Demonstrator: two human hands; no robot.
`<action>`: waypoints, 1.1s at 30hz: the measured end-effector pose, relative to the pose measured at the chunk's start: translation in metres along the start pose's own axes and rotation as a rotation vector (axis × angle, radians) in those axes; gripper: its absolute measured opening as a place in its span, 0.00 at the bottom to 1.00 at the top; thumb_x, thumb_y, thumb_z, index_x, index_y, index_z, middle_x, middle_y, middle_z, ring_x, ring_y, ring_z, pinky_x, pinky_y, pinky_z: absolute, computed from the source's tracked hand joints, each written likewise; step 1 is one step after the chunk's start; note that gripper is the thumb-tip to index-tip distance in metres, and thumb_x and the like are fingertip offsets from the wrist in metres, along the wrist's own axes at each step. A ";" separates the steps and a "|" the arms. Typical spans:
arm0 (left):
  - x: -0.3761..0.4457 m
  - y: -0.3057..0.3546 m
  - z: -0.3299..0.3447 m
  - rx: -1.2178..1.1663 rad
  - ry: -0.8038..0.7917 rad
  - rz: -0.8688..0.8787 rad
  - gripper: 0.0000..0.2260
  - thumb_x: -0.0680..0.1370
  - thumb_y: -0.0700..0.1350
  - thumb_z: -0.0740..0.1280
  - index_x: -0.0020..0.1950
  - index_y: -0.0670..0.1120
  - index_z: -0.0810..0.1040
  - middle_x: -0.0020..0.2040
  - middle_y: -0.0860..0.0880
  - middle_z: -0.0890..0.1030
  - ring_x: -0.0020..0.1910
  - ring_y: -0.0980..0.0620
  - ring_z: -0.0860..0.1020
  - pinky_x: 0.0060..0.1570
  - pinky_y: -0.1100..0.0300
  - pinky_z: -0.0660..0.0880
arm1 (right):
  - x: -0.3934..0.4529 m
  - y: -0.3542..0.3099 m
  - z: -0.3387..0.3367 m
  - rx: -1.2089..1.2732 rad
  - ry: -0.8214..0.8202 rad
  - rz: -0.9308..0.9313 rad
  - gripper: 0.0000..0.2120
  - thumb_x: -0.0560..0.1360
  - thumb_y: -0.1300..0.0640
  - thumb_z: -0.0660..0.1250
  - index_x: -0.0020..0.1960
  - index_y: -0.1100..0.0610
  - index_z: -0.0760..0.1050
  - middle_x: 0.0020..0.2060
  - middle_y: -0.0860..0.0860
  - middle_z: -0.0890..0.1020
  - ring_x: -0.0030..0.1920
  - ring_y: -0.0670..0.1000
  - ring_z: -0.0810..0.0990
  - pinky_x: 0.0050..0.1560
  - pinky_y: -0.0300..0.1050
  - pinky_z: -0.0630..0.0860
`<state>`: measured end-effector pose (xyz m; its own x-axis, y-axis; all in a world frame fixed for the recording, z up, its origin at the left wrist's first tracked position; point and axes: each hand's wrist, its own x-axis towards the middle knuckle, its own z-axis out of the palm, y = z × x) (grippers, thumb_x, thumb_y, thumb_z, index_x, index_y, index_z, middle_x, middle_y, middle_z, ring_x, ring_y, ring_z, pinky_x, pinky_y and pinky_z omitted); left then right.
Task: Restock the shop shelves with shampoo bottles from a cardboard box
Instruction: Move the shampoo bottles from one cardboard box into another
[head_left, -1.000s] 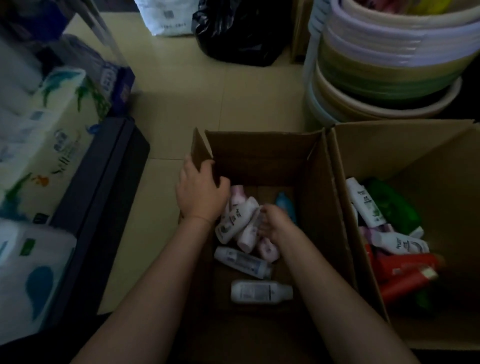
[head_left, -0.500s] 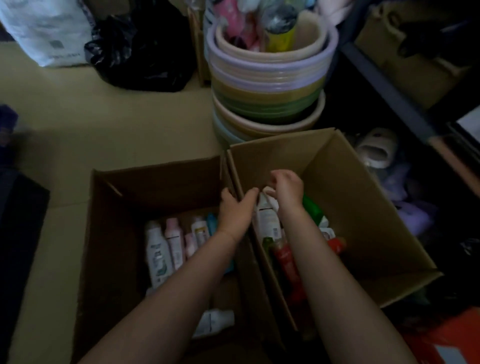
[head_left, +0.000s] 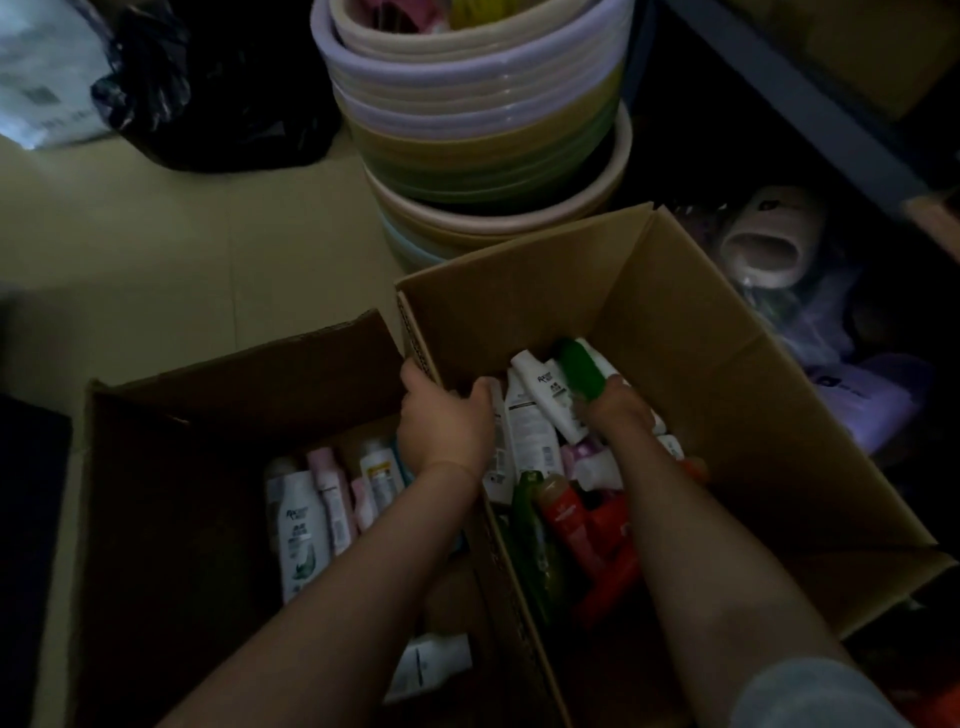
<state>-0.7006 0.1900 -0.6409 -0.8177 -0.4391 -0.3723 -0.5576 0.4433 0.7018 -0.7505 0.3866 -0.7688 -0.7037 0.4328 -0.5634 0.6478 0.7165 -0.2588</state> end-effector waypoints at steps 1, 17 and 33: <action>-0.001 0.002 0.002 0.015 0.003 -0.001 0.33 0.78 0.53 0.70 0.77 0.47 0.58 0.67 0.42 0.76 0.62 0.40 0.77 0.54 0.51 0.74 | 0.004 0.001 -0.001 0.138 -0.037 0.022 0.31 0.75 0.43 0.69 0.69 0.60 0.68 0.64 0.60 0.76 0.62 0.60 0.77 0.59 0.50 0.75; 0.001 -0.003 0.001 0.016 0.026 0.005 0.30 0.78 0.53 0.69 0.76 0.47 0.61 0.65 0.44 0.78 0.61 0.41 0.78 0.57 0.49 0.76 | 0.072 0.006 0.068 0.046 -0.147 -0.218 0.73 0.40 0.14 0.63 0.77 0.51 0.59 0.70 0.55 0.71 0.67 0.57 0.73 0.65 0.54 0.72; 0.003 -0.004 0.002 0.013 0.024 0.025 0.31 0.78 0.55 0.68 0.77 0.47 0.59 0.66 0.43 0.77 0.61 0.40 0.78 0.58 0.47 0.76 | -0.011 -0.039 0.046 0.685 -0.548 0.053 0.42 0.64 0.46 0.80 0.70 0.63 0.68 0.58 0.61 0.80 0.53 0.61 0.82 0.56 0.57 0.80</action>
<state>-0.7009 0.1888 -0.6462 -0.8280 -0.4459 -0.3398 -0.5387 0.4648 0.7027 -0.7546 0.3289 -0.7892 -0.5428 0.0062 -0.8398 0.8320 0.1404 -0.5368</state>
